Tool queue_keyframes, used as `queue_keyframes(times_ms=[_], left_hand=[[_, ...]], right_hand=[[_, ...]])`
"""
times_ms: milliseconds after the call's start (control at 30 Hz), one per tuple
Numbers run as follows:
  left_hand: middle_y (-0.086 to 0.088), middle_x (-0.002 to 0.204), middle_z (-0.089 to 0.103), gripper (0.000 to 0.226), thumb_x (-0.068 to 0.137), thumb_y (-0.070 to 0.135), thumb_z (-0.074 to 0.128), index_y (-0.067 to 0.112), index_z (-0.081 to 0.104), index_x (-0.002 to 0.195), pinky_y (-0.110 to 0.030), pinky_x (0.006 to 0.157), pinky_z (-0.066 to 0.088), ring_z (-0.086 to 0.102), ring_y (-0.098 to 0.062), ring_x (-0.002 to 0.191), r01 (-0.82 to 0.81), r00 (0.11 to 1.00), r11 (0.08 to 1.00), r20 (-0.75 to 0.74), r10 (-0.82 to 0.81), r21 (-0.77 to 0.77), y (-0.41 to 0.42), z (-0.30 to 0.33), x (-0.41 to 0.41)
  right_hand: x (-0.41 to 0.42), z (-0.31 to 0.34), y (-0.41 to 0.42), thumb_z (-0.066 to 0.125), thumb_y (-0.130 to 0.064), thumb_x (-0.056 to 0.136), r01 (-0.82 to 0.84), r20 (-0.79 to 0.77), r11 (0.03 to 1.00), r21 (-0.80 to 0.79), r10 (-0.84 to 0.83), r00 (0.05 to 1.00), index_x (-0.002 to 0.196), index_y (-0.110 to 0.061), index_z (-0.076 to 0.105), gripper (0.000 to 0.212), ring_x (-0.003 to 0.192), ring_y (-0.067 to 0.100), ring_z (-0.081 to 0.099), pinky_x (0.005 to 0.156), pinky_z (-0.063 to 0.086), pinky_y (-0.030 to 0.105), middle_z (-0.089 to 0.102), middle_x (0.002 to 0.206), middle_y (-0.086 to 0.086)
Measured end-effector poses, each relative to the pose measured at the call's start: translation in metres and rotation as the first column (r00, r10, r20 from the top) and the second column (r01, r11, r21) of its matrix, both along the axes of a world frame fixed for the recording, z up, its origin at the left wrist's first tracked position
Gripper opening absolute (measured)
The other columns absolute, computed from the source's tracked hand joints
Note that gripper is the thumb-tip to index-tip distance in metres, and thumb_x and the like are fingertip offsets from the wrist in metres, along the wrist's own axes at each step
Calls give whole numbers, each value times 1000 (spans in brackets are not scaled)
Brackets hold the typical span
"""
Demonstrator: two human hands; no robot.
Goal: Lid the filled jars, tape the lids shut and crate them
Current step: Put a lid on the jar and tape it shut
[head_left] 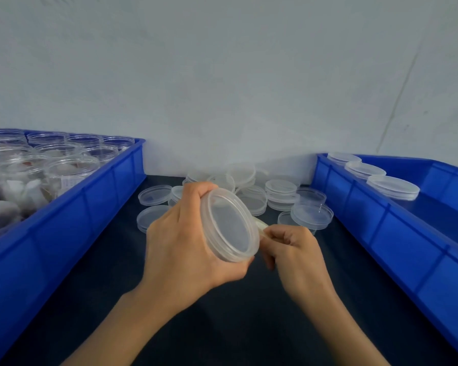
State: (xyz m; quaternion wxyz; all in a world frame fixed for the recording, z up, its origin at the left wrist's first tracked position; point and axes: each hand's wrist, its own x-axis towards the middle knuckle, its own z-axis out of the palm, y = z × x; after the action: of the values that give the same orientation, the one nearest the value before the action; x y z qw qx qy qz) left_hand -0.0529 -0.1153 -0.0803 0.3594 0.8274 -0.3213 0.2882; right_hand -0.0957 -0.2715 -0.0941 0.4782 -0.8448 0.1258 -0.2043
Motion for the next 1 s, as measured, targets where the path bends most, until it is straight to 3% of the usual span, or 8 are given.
queue_keyframes(times_ms=[167,367,767,867,1000], left_hand=[[14,98,61,92,41,55,83,18,48,117,-11,66,41,58,-3,79,-2,1000,999,-27,1,-41,-6,0,-3],[11,98,62,93,41,55,82,13,49,117,-24,63,43,58,-7,78,-46,999,999,15,46,-10,-8,0,-5],[17,95,56,94,39,60,77,16,49,117,-7,66,32,50,2,74,-20,999,1000,-40,20,-7,-10,-2,-5],[25,93,53,98,35,69,75,28,42,118,-8,69,34,50,10,79,0,990,999,-140,-8,-52,-9,-4,-1],[28,101,57,94,33,75,69,37,43,115,-13,78,44,55,9,97,68,941,979,-312,-127,-194,3,-5,16]], right_hand=[[1,2,-3,63,-26,87,37,5,999,12,-37,999,66,4,47,40,52,17,32,56,29,34,40,52,3],[3,1,-2,60,-23,87,65,12,997,36,-65,998,63,6,43,41,53,18,31,56,29,35,38,52,4],[5,1,-4,60,-20,84,65,9,996,57,-66,998,68,10,49,35,54,21,32,57,29,36,40,53,6],[5,1,-8,60,-22,86,8,29,999,49,-9,1000,71,9,51,36,54,20,33,58,30,36,41,54,7],[0,3,-18,55,-23,95,-224,29,974,23,223,974,83,-3,66,26,56,18,41,62,35,36,48,55,2]])
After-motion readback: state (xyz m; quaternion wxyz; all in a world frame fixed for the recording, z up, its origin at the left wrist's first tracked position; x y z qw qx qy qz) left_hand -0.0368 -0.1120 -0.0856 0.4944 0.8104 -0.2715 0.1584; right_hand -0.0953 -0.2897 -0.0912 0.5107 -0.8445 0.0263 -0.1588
